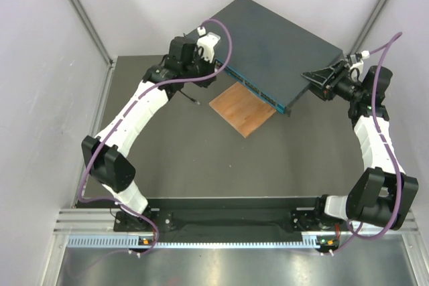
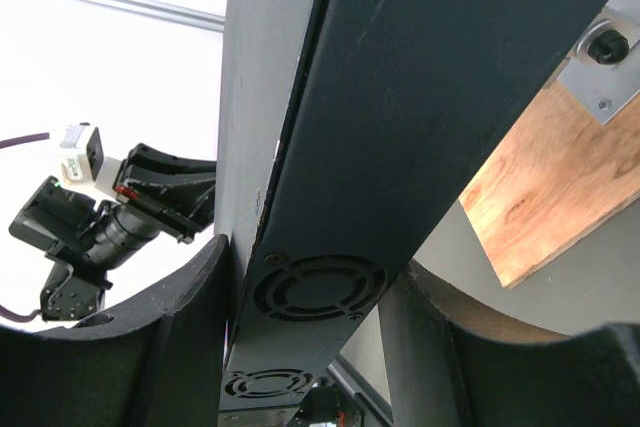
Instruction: Insert the plug into the switch port
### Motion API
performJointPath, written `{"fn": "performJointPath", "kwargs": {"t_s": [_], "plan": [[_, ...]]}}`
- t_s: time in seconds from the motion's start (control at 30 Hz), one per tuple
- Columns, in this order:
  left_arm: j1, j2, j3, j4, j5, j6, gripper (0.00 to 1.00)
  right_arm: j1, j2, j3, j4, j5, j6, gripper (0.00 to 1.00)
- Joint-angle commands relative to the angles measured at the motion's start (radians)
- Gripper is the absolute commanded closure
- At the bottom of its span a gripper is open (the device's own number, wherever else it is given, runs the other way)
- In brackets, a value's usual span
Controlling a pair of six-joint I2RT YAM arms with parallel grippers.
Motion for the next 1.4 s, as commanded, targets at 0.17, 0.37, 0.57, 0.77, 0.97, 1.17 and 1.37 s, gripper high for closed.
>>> {"fn": "performJointPath", "kwargs": {"t_s": [0.17, 0.37, 0.57, 0.77, 0.97, 1.17, 1.37], "plan": [[-0.023, 0.019, -0.085, 0.357, 0.074, 0.094, 1.0, 0.043, 0.004, 0.046, 0.068, 0.007, -0.206, 1.0], [-0.022, 0.018, -0.08, 0.389, 0.108, 0.117, 1.0, 0.043, 0.0, 0.044, 0.062, 0.007, -0.214, 1.0], [-0.022, 0.007, -0.044, 0.334, 0.08, 0.147, 1.0, 0.043, -0.003, 0.046, 0.053, 0.006, -0.222, 1.0], [-0.011, -0.014, -0.024, 0.306, 0.043, 0.173, 1.0, 0.045, -0.005, 0.046, 0.051, 0.004, -0.222, 1.0], [-0.006, -0.005, 0.044, 0.268, 0.048, 0.181, 1.0, 0.043, -0.005, 0.047, 0.051, 0.004, -0.222, 1.0], [-0.006, 0.004, 0.065, 0.253, 0.066, 0.173, 1.0, 0.045, -0.005, 0.047, 0.05, 0.006, -0.222, 1.0], [-0.008, 0.029, 0.078, 0.268, 0.071, 0.154, 1.0, 0.043, 0.003, 0.052, 0.05, 0.007, -0.22, 1.0]]}}
